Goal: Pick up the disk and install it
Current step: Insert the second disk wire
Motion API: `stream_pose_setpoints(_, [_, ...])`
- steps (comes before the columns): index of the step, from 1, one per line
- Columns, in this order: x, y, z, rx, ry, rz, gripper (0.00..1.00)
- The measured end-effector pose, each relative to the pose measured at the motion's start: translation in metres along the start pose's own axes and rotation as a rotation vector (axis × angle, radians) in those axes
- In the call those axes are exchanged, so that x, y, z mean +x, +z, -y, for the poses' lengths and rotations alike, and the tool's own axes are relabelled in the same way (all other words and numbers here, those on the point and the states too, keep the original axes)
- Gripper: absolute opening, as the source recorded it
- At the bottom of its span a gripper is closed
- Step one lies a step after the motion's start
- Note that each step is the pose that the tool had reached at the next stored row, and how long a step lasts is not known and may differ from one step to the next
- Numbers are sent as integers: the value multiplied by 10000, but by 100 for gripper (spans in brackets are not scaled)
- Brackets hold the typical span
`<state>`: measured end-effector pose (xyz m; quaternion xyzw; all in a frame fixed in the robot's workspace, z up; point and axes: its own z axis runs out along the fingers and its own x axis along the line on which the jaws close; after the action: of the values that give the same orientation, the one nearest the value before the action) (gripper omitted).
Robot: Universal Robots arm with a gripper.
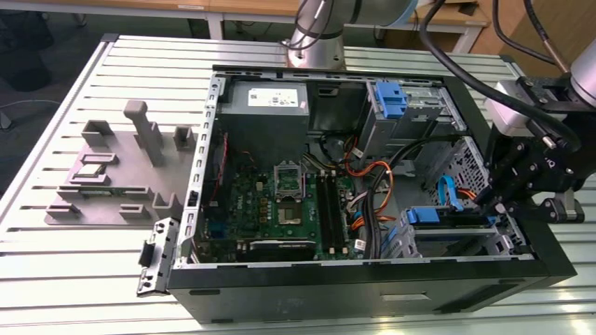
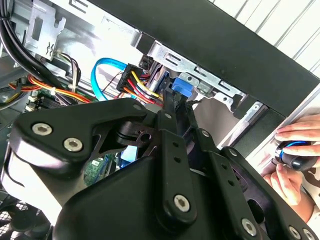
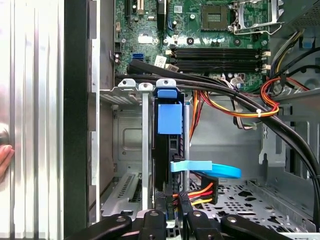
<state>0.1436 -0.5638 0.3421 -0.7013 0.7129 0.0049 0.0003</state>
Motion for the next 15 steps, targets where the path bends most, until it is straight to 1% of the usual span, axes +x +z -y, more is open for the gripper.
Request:
stream_pose_setpoints(11, [0,60,-1,-1,-1,16,24])
stream_pose_setpoints(15, [1,70,-16,-1,0,37,24])
